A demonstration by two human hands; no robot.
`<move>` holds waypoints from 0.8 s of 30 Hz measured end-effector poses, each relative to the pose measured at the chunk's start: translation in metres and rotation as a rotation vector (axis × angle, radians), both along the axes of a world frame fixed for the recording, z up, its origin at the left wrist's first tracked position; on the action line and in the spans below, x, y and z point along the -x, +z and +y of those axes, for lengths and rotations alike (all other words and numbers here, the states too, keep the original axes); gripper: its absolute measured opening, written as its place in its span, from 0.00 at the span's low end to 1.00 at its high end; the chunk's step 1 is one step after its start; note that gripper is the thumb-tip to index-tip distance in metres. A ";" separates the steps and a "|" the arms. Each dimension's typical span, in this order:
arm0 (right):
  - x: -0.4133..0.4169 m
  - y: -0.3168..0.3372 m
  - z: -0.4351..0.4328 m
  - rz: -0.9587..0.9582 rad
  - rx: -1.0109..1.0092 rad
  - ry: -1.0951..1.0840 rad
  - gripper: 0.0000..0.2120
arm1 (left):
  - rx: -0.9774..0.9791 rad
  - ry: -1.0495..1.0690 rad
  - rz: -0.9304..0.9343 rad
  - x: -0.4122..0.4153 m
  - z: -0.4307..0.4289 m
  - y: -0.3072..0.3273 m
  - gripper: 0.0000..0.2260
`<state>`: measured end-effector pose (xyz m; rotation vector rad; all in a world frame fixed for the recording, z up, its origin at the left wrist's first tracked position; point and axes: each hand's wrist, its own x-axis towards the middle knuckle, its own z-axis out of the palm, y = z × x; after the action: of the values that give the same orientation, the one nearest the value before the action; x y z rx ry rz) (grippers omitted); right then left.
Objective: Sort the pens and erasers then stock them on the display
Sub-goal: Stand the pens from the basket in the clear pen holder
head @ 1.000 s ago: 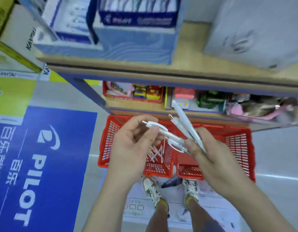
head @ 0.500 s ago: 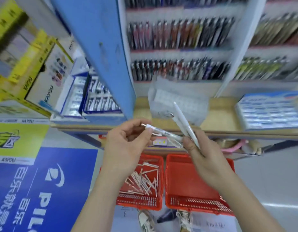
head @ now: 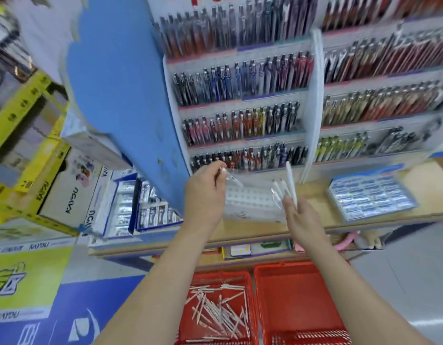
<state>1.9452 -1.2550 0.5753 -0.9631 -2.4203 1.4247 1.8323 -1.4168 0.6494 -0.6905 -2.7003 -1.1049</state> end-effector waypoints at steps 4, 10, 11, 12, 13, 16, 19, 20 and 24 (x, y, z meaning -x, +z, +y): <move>0.001 0.001 -0.006 -0.125 -0.154 -0.045 0.18 | 0.068 -0.031 -0.052 0.020 -0.002 -0.021 0.06; -0.017 -0.001 -0.011 -0.140 -0.185 -0.120 0.16 | 0.146 -0.076 -0.029 0.027 0.004 -0.020 0.07; -0.020 -0.002 -0.010 -0.154 -0.183 -0.139 0.16 | 0.173 -0.088 -0.017 0.027 0.005 -0.018 0.08; -0.021 -0.001 -0.009 -0.172 -0.183 -0.153 0.17 | 0.199 -0.100 -0.010 0.027 0.006 -0.015 0.08; -0.022 0.000 -0.008 -0.179 -0.185 -0.156 0.17 | 0.224 -0.116 0.001 0.025 0.007 -0.013 0.08; -0.019 0.001 -0.003 -0.174 -0.169 -0.132 0.16 | 0.280 -0.156 0.037 0.023 0.010 -0.008 0.09; -0.016 0.000 0.002 -0.176 -0.160 -0.086 0.16 | 0.305 -0.153 0.046 0.023 0.012 -0.007 0.09; -0.016 0.000 0.004 -0.175 -0.160 -0.073 0.16 | 0.308 -0.144 0.039 0.025 0.013 -0.008 0.09; -0.018 -0.001 0.010 -0.171 -0.148 -0.025 0.15 | 0.244 -0.082 -0.008 0.028 0.021 -0.007 0.07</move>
<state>1.9635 -1.2454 0.5739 -1.1150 -2.5812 1.1790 1.8047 -1.3960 0.6423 -0.8414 -2.8658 -0.8020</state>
